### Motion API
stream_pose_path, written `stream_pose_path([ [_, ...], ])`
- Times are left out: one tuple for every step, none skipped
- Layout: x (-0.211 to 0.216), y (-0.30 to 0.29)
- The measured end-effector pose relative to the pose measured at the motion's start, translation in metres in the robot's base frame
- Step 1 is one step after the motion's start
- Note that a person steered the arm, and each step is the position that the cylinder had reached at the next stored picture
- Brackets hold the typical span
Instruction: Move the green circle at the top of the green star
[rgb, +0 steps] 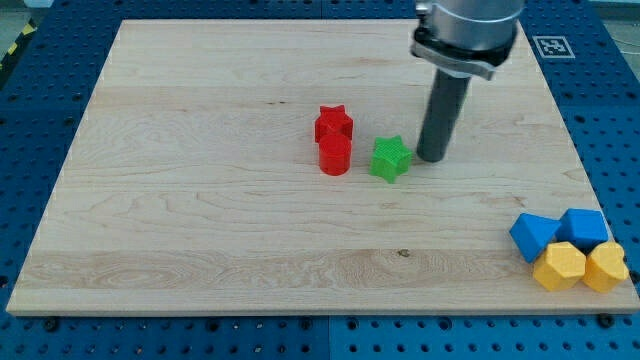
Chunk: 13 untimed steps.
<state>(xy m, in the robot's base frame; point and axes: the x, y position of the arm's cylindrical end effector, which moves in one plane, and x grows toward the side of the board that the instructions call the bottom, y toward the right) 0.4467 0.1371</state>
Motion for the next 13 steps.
stream_pose_path([
  [0.000, 0.026],
  [0.000, 0.030],
  [0.000, 0.063],
  [-0.002, 0.081],
  [-0.036, 0.090],
  [-0.078, 0.090],
  [-0.094, 0.063],
  [-0.093, 0.037],
  [-0.090, 0.033],
  [-0.086, 0.030],
  [-0.076, 0.017],
  [-0.076, 0.015],
  [-0.072, 0.015],
])
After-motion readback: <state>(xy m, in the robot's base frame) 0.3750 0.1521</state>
